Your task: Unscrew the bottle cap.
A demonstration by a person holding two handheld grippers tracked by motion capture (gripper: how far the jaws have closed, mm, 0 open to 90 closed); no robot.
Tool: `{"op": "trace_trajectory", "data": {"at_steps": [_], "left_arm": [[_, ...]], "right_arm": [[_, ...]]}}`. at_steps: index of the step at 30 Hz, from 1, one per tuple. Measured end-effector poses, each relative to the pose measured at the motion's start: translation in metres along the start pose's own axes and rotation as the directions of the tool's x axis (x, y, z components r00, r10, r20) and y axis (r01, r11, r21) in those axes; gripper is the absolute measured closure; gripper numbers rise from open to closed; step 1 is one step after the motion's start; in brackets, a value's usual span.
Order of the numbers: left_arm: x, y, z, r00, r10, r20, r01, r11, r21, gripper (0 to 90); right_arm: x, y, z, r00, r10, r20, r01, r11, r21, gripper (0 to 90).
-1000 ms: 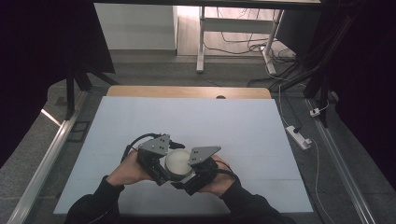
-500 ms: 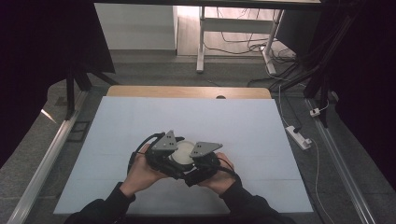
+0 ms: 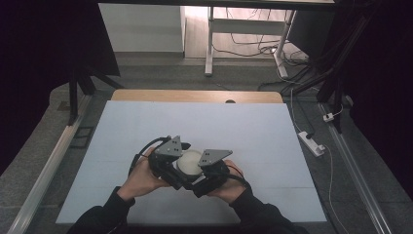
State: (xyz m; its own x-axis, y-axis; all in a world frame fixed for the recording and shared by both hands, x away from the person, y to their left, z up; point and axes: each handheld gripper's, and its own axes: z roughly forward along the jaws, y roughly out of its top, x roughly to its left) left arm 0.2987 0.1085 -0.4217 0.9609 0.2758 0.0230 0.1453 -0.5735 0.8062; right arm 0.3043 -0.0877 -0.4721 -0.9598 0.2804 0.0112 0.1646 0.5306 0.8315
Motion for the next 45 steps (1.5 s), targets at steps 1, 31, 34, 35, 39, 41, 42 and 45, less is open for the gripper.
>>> {"op": "trace_trajectory", "data": {"at_steps": [1,31,34,35,39,41,42,45], "left_arm": [[0.001,-0.001,-0.002,0.9995,0.016,0.026,-0.016,0.9998,-0.01,0.0],[-0.006,0.002,0.005,0.9924,-0.077,-0.096,0.073,0.9964,-0.043,7.9],[-0.007,0.003,0.002,0.9922,-0.08,-0.096,0.075,0.9958,-0.053,7.9],[-0.007,0.004,0.002,0.9919,-0.077,-0.101,0.072,0.996,-0.053,7.9],[-0.007,0.004,-0.001,0.9912,-0.075,-0.109,0.069,0.9961,-0.054,7.9],[-0.007,0.004,-0.003,0.9908,-0.076,-0.112,0.07,0.9959,-0.057,7.9],[-0.006,0.004,-0.004,0.9905,-0.076,-0.115,0.07,0.9958,-0.06,7.9],[-0.005,0.004,-0.007,0.9895,-0.082,-0.119,0.074,0.995,-0.066,7.9]], "right_arm": [[0.001,0.0,0.0,0.9999,-0.007,-0.014,0.007,1.0,-0.002,6.8],[-0.002,-0.001,0.001,0.9965,0.031,0.078,-0.032,0.999,0.019,6.8],[-0.002,-0.001,0.002,0.9968,0.027,0.075,-0.029,0.999,0.022,6.8],[-0.002,-0.001,0.002,0.9969,0.026,0.075,-0.028,0.999,0.023,6.8],[-0.001,-0.001,0.003,0.9974,0.024,0.069,-0.026,0.999,0.025,6.8],[-0.001,-0.001,0.003,0.9973,0.024,0.069,-0.026,0.999,0.024,6.8],[-0.001,-0.001,0.003,0.9974,0.025,0.068,-0.027,0.999,0.024,6.8],[-0.002,-0.001,0.002,0.9973,0.025,0.069,-0.027,0.999,0.022,6.8]]}}
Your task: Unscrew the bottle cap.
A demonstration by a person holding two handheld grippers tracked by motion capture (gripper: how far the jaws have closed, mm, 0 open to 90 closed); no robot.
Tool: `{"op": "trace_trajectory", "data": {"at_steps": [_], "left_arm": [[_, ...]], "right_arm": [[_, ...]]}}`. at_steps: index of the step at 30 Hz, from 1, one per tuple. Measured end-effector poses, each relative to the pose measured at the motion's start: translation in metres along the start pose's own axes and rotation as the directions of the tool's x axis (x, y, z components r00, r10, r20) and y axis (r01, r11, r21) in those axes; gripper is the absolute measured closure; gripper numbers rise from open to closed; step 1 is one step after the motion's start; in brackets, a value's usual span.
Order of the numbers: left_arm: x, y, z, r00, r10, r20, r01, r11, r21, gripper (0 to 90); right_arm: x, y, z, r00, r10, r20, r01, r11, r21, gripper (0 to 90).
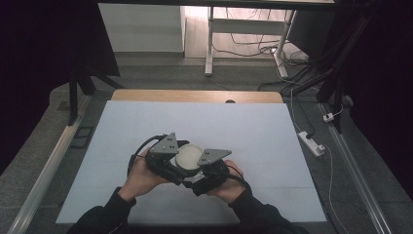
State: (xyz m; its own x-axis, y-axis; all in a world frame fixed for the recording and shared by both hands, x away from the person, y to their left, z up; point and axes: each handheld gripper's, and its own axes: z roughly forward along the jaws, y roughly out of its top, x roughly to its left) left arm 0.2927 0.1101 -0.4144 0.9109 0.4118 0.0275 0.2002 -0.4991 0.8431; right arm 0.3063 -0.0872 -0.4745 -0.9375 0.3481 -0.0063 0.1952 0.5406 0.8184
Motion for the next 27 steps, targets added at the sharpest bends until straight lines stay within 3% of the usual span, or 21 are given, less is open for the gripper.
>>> {"op": "trace_trajectory", "data": {"at_steps": [15,27], "left_arm": [[0.006,-0.003,-0.012,0.9997,-0.018,-0.019,0.018,0.9997,-0.016,7.9],[0.005,-0.01,-0.018,0.9995,-0.022,-0.023,0.022,0.9995,-0.023,7.9]], "right_arm": [[-0.005,-0.001,-0.003,0.9999,0.007,0.014,-0.007,1.0,-0.003,6.8],[-0.016,-0.004,-0.011,0.9984,0.029,0.049,-0.029,1.0,-0.006,6.8]]}}
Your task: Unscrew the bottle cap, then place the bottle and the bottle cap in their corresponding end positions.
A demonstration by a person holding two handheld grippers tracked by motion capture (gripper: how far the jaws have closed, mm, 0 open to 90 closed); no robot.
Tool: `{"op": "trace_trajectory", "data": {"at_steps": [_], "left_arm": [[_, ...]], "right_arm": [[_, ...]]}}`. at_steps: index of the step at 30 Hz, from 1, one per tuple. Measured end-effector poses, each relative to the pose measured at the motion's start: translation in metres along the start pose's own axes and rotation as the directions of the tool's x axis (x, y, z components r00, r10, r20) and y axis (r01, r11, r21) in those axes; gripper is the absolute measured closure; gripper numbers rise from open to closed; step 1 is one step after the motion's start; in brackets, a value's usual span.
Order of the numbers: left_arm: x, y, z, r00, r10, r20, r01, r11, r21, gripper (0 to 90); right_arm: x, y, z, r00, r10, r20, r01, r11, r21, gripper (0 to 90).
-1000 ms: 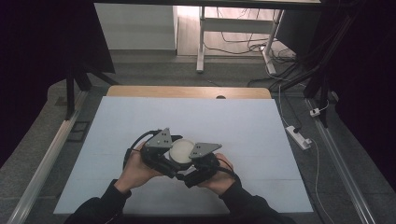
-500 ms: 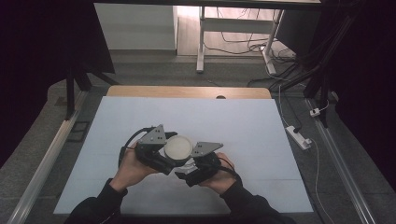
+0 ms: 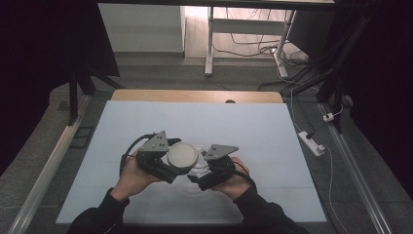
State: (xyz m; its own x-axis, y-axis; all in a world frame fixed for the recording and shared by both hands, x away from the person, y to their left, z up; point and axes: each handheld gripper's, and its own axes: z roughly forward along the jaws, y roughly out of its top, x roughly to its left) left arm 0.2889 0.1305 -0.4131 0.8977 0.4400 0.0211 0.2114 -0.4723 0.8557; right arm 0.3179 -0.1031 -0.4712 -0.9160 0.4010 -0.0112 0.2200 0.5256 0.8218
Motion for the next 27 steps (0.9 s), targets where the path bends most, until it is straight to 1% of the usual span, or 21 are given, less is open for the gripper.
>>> {"op": "trace_trajectory", "data": {"at_steps": [10,14,18,20,27], "left_arm": [[-0.004,-0.006,-0.004,1.0,-0.003,0.002,0.003,1.0,-0.008,7.9],[-0.006,-0.009,-0.005,1.0,-0.002,0.008,0.002,1.0,-0.009,7.9],[-0.008,-0.013,-0.005,0.9997,0.0,0.025,0.0,0.9999,-0.017,7.9],[-0.008,-0.015,-0.005,0.9997,0.004,0.025,-0.004,0.9999,-0.016,7.9],[-0.01,-0.019,-0.005,0.9996,-0.002,0.028,0.002,0.9998,-0.018,7.9]], "right_arm": [[-0.01,-0.002,-0.004,0.9993,0.02,0.03,-0.02,1.0,-0.002,6.8],[-0.014,-0.001,-0.006,0.9987,0.027,0.043,-0.027,1.0,-0.008,6.8],[-0.017,-0.001,-0.007,0.9981,0.032,0.052,-0.031,0.999,-0.009,6.8],[-0.019,-0.001,-0.008,0.9977,0.034,0.059,-0.033,0.999,-0.011,6.8],[-0.028,-0.001,-0.01,0.9952,0.05,0.084,-0.049,0.999,-0.015,6.8]]}}
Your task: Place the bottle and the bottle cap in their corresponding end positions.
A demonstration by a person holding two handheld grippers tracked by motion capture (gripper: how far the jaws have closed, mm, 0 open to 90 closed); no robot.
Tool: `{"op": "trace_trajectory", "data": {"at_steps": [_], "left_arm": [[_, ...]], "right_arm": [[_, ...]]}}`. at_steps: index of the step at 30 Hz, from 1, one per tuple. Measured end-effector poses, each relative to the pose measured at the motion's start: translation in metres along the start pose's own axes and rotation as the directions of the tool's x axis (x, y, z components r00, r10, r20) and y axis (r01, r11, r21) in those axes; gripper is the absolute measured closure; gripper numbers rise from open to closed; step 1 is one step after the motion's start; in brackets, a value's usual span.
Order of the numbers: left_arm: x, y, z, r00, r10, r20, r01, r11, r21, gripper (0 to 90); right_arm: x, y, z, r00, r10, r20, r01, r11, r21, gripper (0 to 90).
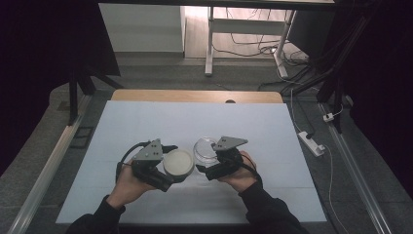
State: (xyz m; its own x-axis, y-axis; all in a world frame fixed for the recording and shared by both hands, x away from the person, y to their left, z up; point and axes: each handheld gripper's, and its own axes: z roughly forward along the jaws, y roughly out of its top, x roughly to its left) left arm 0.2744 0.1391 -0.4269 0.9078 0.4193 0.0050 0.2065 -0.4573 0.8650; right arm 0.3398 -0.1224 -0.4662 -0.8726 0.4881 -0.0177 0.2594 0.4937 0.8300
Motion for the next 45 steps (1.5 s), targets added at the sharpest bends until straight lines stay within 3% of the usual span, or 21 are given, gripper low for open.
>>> {"op": "trace_trajectory", "data": {"at_steps": [20,45], "left_arm": [[-0.003,-0.013,0.023,0.9984,0.015,0.054,-0.016,0.9998,0.01,8.0],[0.0,-0.033,0.07,0.9904,0.048,0.129,-0.053,0.9981,0.031,8.0]], "right_arm": [[-0.024,0.007,0.008,0.9979,0.041,0.049,-0.041,0.999,-0.011,6.8],[-0.05,0.02,0.041,0.992,0.077,0.1,-0.078,0.997,0.001,6.8]]}}
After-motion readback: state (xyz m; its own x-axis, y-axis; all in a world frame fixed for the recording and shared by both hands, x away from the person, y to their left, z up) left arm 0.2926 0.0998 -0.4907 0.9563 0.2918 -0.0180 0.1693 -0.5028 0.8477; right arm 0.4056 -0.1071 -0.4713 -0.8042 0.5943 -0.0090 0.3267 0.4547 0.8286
